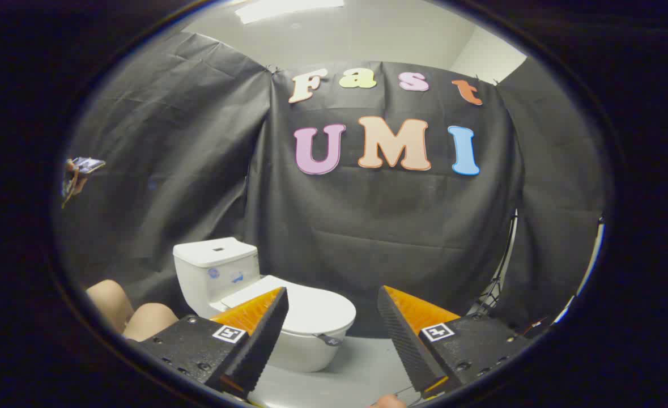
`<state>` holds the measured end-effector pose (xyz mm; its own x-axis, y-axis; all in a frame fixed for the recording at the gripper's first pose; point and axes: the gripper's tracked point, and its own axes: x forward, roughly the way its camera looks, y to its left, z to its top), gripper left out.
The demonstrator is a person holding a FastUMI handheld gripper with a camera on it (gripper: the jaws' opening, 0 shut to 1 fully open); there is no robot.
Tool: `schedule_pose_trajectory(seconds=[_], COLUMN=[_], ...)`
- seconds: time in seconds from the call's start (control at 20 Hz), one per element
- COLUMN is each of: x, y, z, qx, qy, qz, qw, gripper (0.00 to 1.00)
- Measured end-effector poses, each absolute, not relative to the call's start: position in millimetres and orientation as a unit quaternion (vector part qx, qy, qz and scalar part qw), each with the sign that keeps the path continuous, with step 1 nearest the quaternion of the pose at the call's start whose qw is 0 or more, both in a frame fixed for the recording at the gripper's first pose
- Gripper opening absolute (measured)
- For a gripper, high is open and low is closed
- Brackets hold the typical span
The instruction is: Open the toilet lid.
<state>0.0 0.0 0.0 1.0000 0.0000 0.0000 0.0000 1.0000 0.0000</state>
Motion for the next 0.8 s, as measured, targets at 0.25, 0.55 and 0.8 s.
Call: schedule_pose_trajectory(seconds=[0.25, 0.55, 0.8], x=[-3, -7, -6], y=[-7, -11, -13], z=[-12, -24, -32], qx=[0.008, 0.022, 0.031], qy=[0.012, 0.028, 0.040], qz=[-0.009, -0.014, -0.017], qw=[1.000, 0.999, 0.999], gripper=[0.97, 0.97, 0.97])
